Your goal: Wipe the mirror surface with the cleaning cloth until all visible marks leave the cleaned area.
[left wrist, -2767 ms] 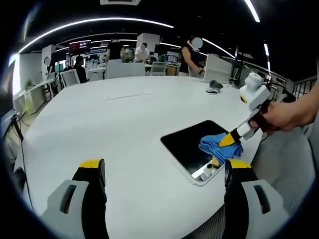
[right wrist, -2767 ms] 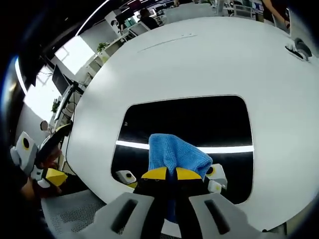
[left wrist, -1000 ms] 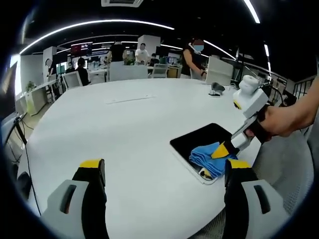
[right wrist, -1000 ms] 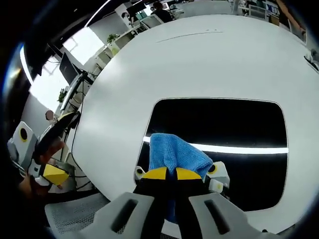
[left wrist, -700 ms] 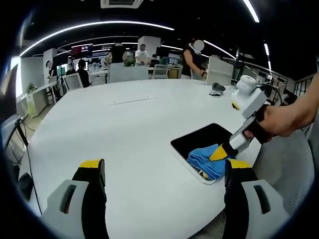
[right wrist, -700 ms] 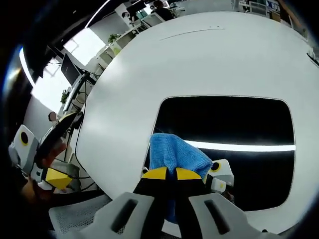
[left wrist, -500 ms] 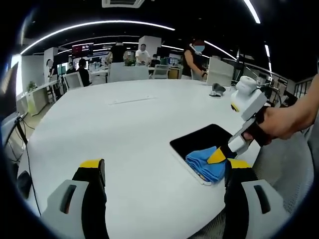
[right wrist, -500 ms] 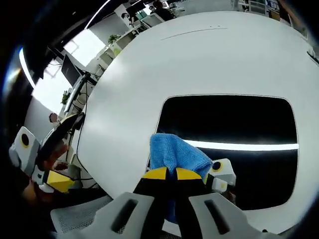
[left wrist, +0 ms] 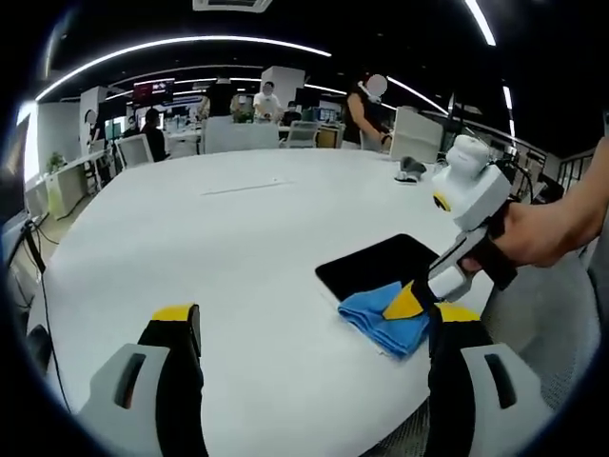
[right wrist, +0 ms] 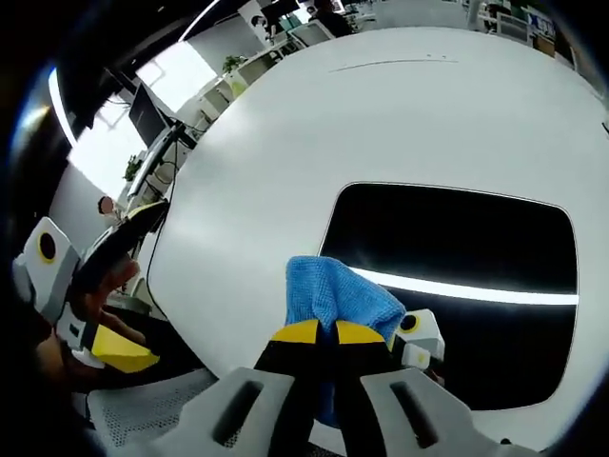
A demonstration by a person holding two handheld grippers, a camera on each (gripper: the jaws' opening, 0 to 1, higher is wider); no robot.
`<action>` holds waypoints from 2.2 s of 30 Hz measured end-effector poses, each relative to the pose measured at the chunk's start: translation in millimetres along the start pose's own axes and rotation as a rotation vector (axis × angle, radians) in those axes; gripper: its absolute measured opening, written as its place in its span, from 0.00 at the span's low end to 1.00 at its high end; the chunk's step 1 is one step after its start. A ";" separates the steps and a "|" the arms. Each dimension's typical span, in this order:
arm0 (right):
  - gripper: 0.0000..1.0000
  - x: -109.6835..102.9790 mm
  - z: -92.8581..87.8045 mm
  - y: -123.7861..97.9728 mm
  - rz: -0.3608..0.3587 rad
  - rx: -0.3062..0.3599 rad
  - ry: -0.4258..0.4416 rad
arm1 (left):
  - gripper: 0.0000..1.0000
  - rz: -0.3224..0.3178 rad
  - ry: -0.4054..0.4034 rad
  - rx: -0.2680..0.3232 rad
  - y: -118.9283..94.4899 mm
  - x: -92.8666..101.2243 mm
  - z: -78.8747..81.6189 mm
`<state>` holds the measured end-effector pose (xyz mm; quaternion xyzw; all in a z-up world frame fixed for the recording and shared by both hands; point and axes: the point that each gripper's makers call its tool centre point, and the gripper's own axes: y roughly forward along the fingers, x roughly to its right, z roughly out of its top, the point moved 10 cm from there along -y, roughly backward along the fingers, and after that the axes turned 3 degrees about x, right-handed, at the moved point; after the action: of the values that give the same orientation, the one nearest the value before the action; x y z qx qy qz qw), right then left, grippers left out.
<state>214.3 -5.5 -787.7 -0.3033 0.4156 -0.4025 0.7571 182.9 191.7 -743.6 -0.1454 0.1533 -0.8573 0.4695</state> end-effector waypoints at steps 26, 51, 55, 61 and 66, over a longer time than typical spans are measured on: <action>0.00 0.3 -0.2 0.0 -0.004 0.012 -0.031 | 0.99 0.002 0.004 -0.025 -0.7 0.7 -14.5; 0.00 4.7 32.1 17.1 -0.021 0.036 -0.067 | 0.99 -0.006 -0.040 -0.020 -8.7 2.2 -15.7; 0.00 6.7 35.1 19.8 -0.019 0.036 -0.071 | 0.99 -0.005 -0.040 -0.027 -7.7 2.3 -17.8; 0.00 8.7 43.8 23.5 -0.023 0.039 -0.088 | 0.99 -0.010 -0.041 -0.038 -6.4 4.8 -20.0; 0.00 15.1 57.0 27.8 -0.023 0.035 -0.084 | 0.99 -0.018 -0.037 -0.038 -3.6 5.4 -19.4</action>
<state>278.9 2.3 -788.8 -0.3116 0.3729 -0.4050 0.7745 169.7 191.4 -759.3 -0.1714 0.1596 -0.8556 0.4617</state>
